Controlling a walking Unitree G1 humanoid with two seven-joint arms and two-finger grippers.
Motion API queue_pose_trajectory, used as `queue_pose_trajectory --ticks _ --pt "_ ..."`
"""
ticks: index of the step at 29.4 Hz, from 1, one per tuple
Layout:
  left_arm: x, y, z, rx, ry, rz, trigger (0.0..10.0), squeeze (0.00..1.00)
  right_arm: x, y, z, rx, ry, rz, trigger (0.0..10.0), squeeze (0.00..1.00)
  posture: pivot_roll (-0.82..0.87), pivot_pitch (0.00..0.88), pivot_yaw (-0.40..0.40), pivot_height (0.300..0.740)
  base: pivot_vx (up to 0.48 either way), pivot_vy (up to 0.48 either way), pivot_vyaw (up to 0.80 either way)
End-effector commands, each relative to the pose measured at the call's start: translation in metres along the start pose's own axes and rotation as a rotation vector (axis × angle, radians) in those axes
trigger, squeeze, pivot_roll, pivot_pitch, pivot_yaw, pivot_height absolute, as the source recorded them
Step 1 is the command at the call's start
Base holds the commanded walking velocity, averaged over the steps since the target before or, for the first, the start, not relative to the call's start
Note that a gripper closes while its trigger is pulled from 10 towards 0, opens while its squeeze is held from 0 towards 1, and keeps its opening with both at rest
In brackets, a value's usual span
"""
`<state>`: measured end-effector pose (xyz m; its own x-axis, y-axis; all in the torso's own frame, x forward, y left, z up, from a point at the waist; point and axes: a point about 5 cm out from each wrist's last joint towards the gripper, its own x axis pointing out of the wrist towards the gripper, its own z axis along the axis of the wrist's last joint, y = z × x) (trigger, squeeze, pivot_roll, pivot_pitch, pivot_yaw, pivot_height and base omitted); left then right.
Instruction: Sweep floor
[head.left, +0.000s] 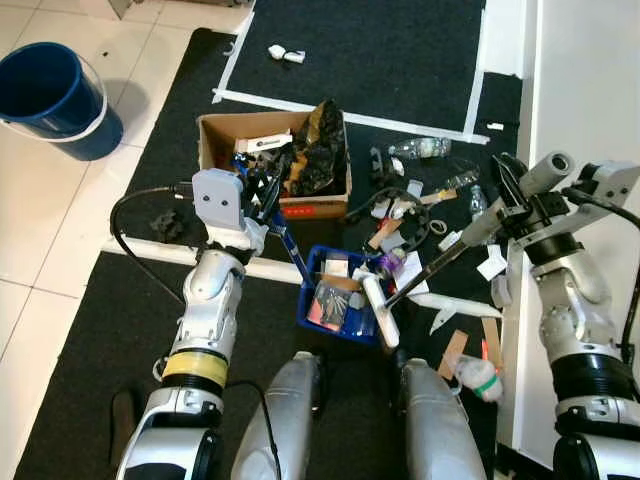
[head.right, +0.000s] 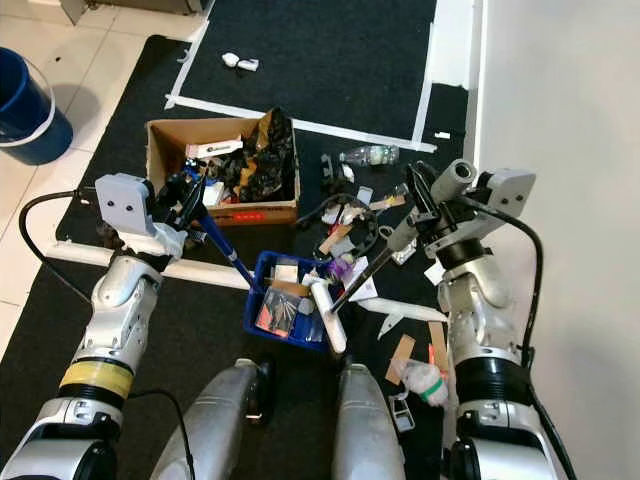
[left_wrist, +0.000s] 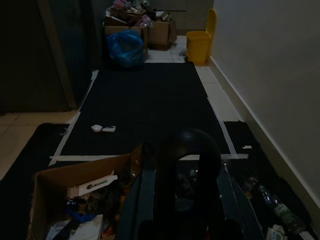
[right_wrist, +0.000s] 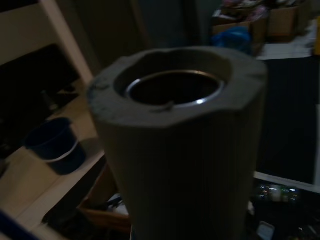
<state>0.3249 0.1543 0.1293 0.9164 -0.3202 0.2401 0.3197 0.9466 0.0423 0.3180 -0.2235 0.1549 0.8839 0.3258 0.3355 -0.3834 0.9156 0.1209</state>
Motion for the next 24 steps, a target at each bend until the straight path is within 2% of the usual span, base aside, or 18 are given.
queue_pose_trajectory --ticks 1,6,9,13,14,15,23,24 --pt "-0.008 -0.006 -0.017 -0.016 0.079 -0.007 10.0 0.0 -0.008 0.001 -0.002 0.045 0.022 0.025 10.0 0.0 0.11 0.328 0.019 0.74 0.0 0.0 0.0" --pt "-0.007 -0.008 -0.018 -0.019 0.076 -0.007 10.0 0.0 -0.011 0.005 0.008 0.123 0.013 0.099 10.0 0.0 0.1 0.319 0.013 0.74 0.0 0.0 0.0" --pt "-0.005 -0.009 -0.018 -0.023 0.074 -0.008 10.0 0.0 -0.009 -0.003 0.02 0.177 -0.048 0.072 10.0 0.0 0.1 0.314 0.007 0.74 0.0 0.0 0.0" --pt "-0.004 -0.01 -0.018 -0.025 0.07 -0.009 10.0 0.0 -0.006 -0.013 0.033 0.204 -0.115 0.024 10.0 0.0 0.1 0.313 0.006 0.74 0.0 0.0 0.0" --pt "-0.004 -0.011 -0.018 -0.025 0.07 -0.009 10.0 0.0 -0.003 -0.019 0.041 0.214 -0.157 -0.006 10.0 0.0 0.1 0.313 0.006 0.74 0.0 0.0 0.0" --pt "-0.005 -0.011 -0.018 -0.027 0.07 -0.008 10.0 0.0 0.002 -0.029 0.059 0.241 -0.247 -0.054 10.0 0.0 0.1 0.312 0.003 0.74 0.0 0.0 0.0" --pt "-0.007 -0.012 -0.02 -0.026 0.072 -0.007 10.0 0.0 0.012 -0.044 0.09 0.265 -0.377 -0.111 10.0 0.0 0.11 0.313 0.002 0.74 0.0 0.0 0.0" --pt "-0.007 -0.013 -0.02 -0.026 0.072 -0.008 10.0 0.0 0.015 -0.045 0.094 0.235 -0.382 -0.118 10.0 0.0 0.11 0.313 0.002 0.74 0.0 0.0 0.0"
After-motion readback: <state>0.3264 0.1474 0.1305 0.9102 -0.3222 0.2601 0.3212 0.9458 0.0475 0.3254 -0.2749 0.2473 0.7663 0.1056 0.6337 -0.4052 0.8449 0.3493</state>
